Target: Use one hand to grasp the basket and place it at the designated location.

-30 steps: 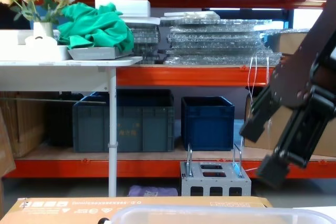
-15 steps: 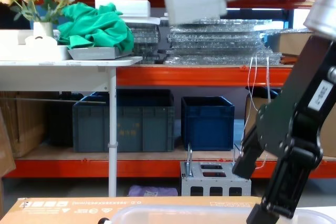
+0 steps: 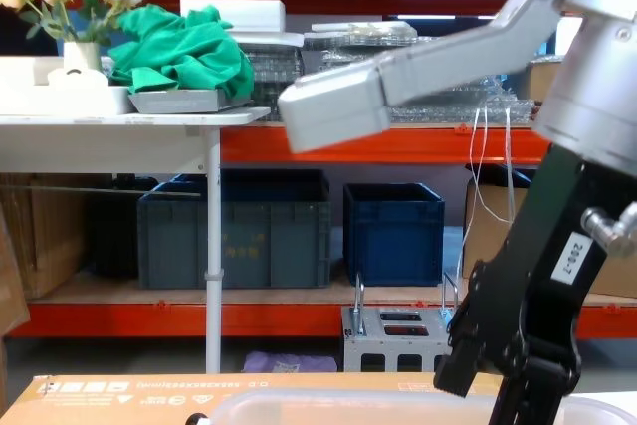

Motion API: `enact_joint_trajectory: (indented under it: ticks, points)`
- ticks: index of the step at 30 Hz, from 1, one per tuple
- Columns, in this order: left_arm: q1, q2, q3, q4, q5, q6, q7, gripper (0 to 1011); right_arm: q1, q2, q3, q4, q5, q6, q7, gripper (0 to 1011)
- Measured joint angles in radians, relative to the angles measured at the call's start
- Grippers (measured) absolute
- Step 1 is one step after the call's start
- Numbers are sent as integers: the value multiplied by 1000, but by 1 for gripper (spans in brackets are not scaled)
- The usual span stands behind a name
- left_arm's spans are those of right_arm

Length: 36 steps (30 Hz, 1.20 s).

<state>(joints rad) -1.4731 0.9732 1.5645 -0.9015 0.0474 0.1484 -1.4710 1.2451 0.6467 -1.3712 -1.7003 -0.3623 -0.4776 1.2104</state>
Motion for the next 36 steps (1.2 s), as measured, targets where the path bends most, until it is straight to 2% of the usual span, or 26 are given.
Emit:
enact_joint_trajectory:
  ticks: [16, 29, 32, 36]
  points:
    - [0, 0, 0, 0, 0, 0, 0, 0, -5, -31, -54, 22, -49, 23, -5, 1001]
    - [0, 0, 0, 0, 0, 0, 0, 0, -9, -48, -73, 44, -69, 46, -6, 1000]
    - [0, 0, 0, 0, 0, 0, 0, 0, -8, -50, -73, 49, -69, 46, -6, 969]
    - [0, 0, 0, 0, 0, 0, 0, 0, -6, -50, -68, 55, -64, 39, -12, 856]
